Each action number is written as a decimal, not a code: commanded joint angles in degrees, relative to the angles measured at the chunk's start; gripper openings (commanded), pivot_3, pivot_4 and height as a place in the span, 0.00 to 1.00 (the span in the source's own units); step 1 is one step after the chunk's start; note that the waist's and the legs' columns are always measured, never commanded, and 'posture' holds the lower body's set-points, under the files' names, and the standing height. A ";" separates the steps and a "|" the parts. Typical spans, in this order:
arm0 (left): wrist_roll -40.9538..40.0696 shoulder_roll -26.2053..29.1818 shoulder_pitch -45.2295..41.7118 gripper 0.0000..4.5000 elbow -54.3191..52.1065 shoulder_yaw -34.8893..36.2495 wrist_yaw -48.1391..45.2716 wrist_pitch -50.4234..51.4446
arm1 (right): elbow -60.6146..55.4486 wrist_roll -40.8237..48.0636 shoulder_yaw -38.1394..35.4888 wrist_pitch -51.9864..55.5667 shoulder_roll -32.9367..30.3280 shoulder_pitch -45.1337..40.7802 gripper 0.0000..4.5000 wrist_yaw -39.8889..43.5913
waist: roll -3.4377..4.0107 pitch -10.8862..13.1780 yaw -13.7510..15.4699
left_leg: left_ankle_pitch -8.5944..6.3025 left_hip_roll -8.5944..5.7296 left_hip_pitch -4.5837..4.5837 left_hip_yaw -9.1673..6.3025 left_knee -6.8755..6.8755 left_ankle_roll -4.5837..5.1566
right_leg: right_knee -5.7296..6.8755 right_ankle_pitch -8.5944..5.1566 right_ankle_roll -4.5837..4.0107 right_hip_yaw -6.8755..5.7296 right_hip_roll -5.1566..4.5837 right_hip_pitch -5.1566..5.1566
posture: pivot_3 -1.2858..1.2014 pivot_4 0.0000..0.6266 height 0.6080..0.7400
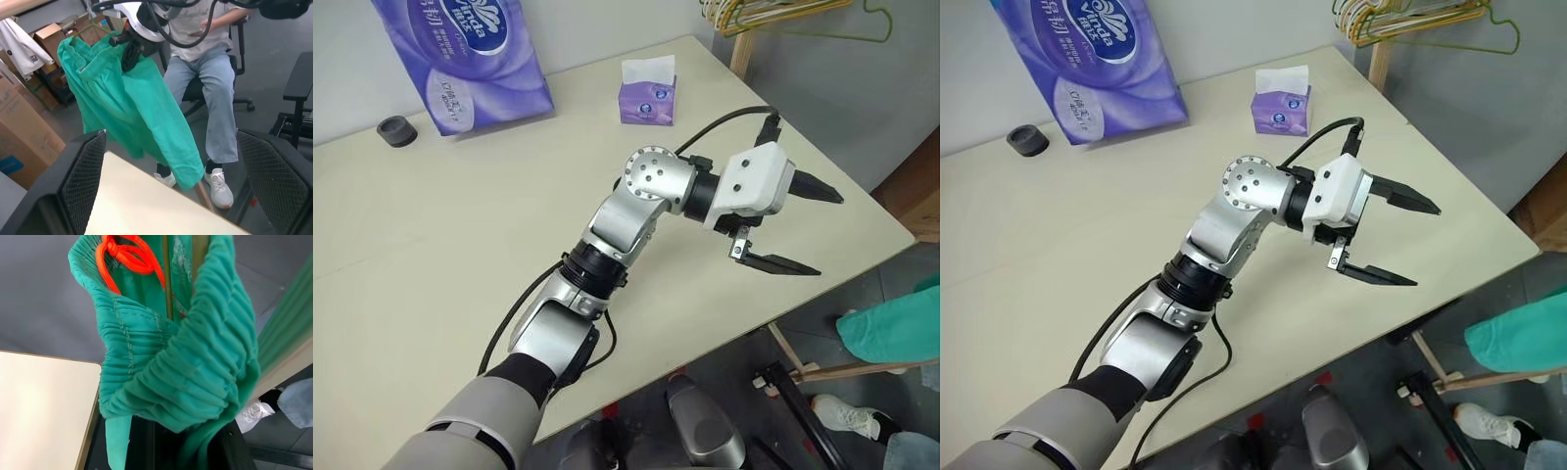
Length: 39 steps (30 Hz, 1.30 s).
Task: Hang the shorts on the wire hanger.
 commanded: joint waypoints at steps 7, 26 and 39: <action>-2.56 -0.91 -0.87 0.99 -3.71 0.34 -1.30 -0.10 | -3.42 0.38 -0.31 -0.13 -0.19 3.31 0.00 1.94 | -0.16 -0.07 0.05 | 0.00 0.02 0.00 0.03 -0.02 0.00 | -0.06 -0.06 0.14 0.04 0.02 0.00 | 0.31 0.34 1.00; -0.96 1.71 -0.24 1.00 -1.85 0.66 -0.74 -0.62 | -26.47 -7.50 4.52 -5.98 -5.65 10.75 0.99 -4.62 | -0.18 -0.09 0.13 | 0.00 0.00 0.10 0.61 -0.01 0.00 | -0.27 0.10 0.52 0.70 0.00 -0.04 | 0.31 0.34 1.00; 1.05 5.96 1.15 1.00 1.09 1.85 2.11 -0.87 | -42.81 -27.09 20.67 -7.60 -12.99 4.02 0.99 -14.44 | -0.21 -0.17 0.40 | 0.00 -0.04 -0.25 0.42 0.03 0.00 | -0.22 0.30 0.29 0.78 -0.08 -0.44 | 0.32 0.34 1.00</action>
